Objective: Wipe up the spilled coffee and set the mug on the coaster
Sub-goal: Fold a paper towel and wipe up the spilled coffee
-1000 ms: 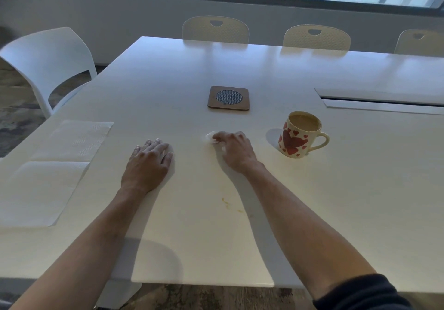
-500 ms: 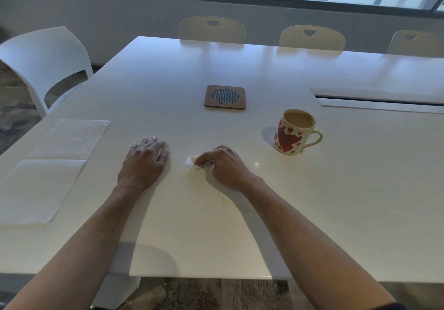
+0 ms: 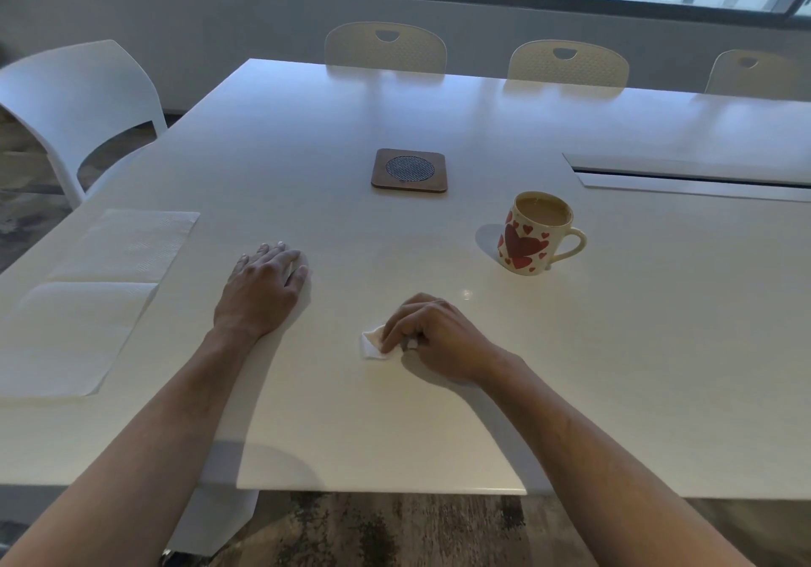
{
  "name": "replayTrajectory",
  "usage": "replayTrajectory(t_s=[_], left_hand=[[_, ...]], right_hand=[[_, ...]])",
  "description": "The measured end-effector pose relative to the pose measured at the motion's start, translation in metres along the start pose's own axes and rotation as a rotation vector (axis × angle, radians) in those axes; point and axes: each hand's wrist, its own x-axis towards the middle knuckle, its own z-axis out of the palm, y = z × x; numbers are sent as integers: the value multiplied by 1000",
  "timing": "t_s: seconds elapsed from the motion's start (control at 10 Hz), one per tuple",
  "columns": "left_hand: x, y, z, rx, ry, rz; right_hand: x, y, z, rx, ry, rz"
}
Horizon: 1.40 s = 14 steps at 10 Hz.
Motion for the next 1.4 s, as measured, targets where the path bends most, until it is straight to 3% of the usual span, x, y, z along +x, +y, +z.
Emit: replayTrajectory(t_s=[0.4, 0.7, 1.0, 1.2, 1.3, 1.4], left_hand=[[-1, 1, -1, 9, -6, 3], [-1, 2, 0, 11, -13, -7], [-2, 2, -1, 12, -8, -2], [-3, 4, -3, 13, -5, 7], [-3, 4, -3, 11, -2, 2], [-3, 4, -3, 10, -3, 1]], right_hand=[[-59, 2, -15, -201, 34, 157], [-45, -37, 6, -179, 145, 358], [-6, -56, 24, -96, 167, 407], [3, -46, 6, 624, 320, 621], [-8, -30, -7, 1057, 383, 608], [-14, -18, -16, 1052, 406, 589]])
